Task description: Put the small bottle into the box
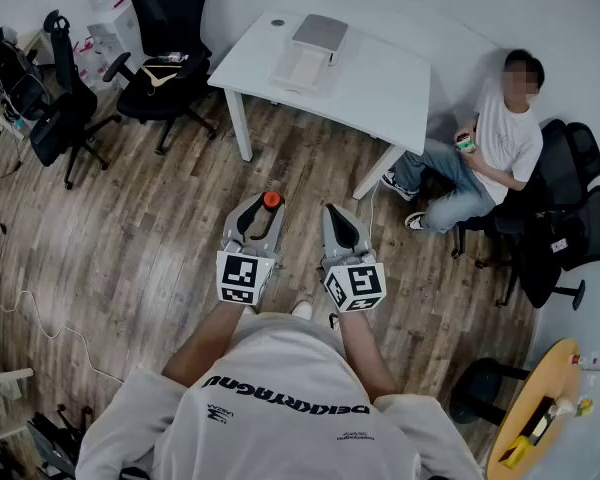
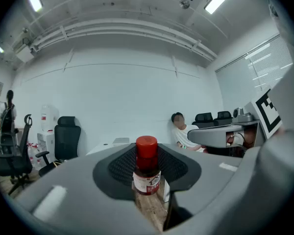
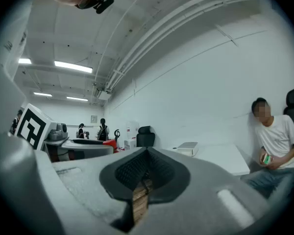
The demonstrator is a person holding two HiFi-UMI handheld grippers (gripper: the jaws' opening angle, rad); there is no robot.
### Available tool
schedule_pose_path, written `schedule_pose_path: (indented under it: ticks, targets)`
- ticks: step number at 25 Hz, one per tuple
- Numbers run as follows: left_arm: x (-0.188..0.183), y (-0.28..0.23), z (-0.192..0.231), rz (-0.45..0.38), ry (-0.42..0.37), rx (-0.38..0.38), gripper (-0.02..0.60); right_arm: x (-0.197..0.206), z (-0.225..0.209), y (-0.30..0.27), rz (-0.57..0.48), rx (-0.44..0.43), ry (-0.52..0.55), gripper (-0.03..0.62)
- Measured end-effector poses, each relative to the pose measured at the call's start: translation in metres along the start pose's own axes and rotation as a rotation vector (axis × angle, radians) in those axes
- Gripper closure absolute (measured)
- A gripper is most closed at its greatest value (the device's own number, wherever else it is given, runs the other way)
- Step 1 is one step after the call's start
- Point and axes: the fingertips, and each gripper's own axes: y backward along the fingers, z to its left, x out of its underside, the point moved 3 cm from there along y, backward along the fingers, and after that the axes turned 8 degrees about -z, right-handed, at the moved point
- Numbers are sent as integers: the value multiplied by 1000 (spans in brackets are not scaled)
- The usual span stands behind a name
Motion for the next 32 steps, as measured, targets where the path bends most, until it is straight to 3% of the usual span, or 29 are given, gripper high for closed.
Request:
schedule_pose_path:
  ticks: [20,32]
  targets:
    - [-7,-15,-50,-28,8,-51,443,-5,-42,15,-34,-88,-38,595]
    - [11,-60,-23,-29,31,-38,443,10,-60,-39,-14,-84,-28,595]
